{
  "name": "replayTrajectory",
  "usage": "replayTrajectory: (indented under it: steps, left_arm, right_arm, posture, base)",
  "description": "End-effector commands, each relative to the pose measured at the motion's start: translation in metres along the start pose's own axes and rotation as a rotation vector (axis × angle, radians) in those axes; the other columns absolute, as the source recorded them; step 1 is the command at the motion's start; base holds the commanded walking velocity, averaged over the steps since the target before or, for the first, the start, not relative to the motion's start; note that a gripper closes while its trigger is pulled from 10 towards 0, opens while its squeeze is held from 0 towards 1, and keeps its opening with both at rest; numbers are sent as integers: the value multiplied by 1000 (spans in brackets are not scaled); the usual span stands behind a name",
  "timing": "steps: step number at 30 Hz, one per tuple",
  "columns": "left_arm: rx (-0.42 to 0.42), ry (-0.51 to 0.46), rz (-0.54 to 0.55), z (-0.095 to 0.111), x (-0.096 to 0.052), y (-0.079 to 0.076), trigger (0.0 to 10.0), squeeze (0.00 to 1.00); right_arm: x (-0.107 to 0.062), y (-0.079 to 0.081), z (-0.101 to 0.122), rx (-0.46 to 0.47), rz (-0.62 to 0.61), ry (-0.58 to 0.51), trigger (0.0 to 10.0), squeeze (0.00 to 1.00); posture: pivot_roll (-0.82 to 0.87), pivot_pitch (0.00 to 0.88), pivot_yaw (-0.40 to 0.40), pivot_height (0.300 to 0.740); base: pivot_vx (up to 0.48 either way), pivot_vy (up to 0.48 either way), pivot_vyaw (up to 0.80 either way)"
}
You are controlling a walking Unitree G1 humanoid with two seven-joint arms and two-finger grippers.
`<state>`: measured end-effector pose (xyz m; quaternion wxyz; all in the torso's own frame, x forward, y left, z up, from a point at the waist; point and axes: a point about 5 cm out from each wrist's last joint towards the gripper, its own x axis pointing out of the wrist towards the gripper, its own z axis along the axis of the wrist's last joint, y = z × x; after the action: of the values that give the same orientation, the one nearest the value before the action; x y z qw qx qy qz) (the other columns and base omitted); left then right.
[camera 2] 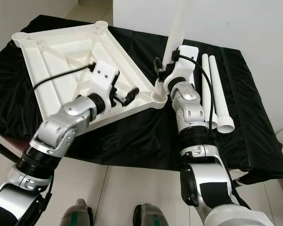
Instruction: Building children table
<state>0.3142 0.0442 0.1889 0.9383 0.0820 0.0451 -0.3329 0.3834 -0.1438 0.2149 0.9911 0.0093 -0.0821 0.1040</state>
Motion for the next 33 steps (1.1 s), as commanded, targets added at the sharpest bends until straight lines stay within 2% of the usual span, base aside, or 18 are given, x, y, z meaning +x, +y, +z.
replayTrajectory:
  steps: [1,9,18,22,29,30,31,32,33]
  left_arm:
    - [36,36,74,-6,5,0,10000,0]
    - [110,133,21,-25,22,-9,10000,0]
    - [115,182,-55,-33,31,-19,10000,0]
    - [113,250,-120,-44,39,-29,10000,0]
    - [89,287,-145,-49,46,-33,10000,0]
    - [81,285,-153,-49,46,-34,8235,0]
    - [81,285,-153,-49,46,-34,8235,0]
    - [80,284,-156,-49,47,-33,0,0]
    - [75,280,-171,-49,47,-33,0,0]
  right_arm:
    - [1,-2,3,5,-3,-19,10000,0]
    - [0,-6,0,10,-11,-22,10000,0]
    - [0,-9,2,0,-19,-27,10000,0]
    - [-2,-11,3,-9,-24,-32,10000,0]
    - [-3,-10,3,-11,-24,-37,10000,0]
    - [-3,-10,3,-12,-24,-38,10000,0]
    - [-3,-10,3,-12,-24,-38,10000,0]
    - [-3,-10,3,-11,-25,-38,10000,0]
    - [-3,-10,2,-12,-25,-37,10000,0]
  posture:
    - [40,35,-65,740]
    - [38,36,-63,740]
    - [19,41,-49,740]
    - [6,37,-39,740]
    - [-3,31,-26,740]
    - [-4,28,-26,740]
    - [-4,28,-26,740]
    - [-6,29,-25,740]
    - [-7,27,-23,740]
  base:
    - [0,0,0]
    - [0,0,0]
    - [0,0,0]
    - [0,0,0]
    - [0,0,0]
    - [0,0,0]
    - [0,0,0]
    - [0,0,0]
    - [0,0,0]
